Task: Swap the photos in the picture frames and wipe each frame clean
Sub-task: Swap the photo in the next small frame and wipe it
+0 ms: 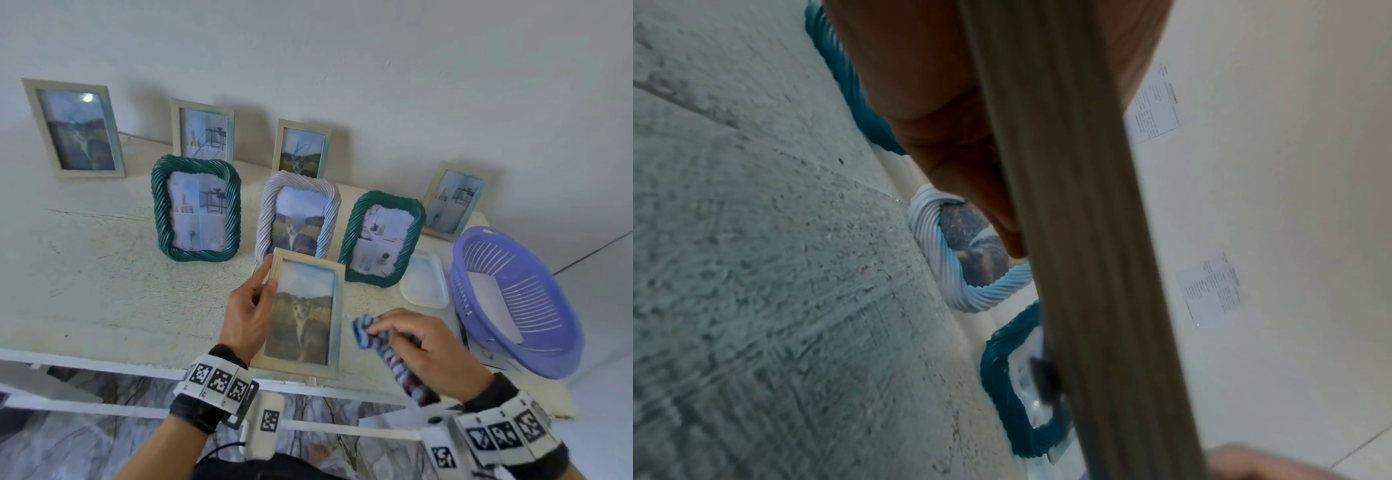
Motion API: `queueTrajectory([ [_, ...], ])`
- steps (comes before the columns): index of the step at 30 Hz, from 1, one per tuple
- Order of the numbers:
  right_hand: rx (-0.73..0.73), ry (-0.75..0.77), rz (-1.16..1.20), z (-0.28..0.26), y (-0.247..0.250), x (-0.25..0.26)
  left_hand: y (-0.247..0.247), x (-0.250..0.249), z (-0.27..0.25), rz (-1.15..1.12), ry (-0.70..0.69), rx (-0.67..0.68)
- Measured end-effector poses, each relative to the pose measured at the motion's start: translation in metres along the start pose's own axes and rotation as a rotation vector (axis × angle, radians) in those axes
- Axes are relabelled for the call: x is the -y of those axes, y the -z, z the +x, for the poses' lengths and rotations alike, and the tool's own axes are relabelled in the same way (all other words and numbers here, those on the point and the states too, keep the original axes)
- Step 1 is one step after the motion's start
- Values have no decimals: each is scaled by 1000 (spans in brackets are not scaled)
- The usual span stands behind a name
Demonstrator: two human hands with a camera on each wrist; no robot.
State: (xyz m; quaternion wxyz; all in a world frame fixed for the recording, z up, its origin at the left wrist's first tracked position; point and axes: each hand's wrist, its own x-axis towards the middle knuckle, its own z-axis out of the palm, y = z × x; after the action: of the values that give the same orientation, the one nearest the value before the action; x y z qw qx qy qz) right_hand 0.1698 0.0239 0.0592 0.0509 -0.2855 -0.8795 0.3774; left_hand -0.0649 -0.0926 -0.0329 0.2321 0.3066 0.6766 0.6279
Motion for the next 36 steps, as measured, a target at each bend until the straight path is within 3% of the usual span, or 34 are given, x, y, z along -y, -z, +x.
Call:
queueTrajectory([
  [4,-68,-282,-364,29,32,-55,5,5,4,4,10,-4],
  [10,-330,-463,-585,98,44,-99,5,5,5,22,-10,35],
  [14,-360,-483,-608,125,32,-118,5,11,4,23,11,25],
  [19,-348,-462,-549,120,17,-136,6,13,6,4,22,14],
  [23,-359,-473,-544,98,20,-123,5,13,9,-23,45,1],
  [25,-431,-382,-520,82,17,-106,3,9,9,-53,60,7],
  [28,-483,-233,-206,59,1,-74,-2,3,10,-122,76,33],
  [33,-190,-370,1004,46,-50,-18,-16,-14,6,-309,173,45],
  [36,-247,-399,1304,46,-73,-12,-22,-20,2,-312,195,65],
])
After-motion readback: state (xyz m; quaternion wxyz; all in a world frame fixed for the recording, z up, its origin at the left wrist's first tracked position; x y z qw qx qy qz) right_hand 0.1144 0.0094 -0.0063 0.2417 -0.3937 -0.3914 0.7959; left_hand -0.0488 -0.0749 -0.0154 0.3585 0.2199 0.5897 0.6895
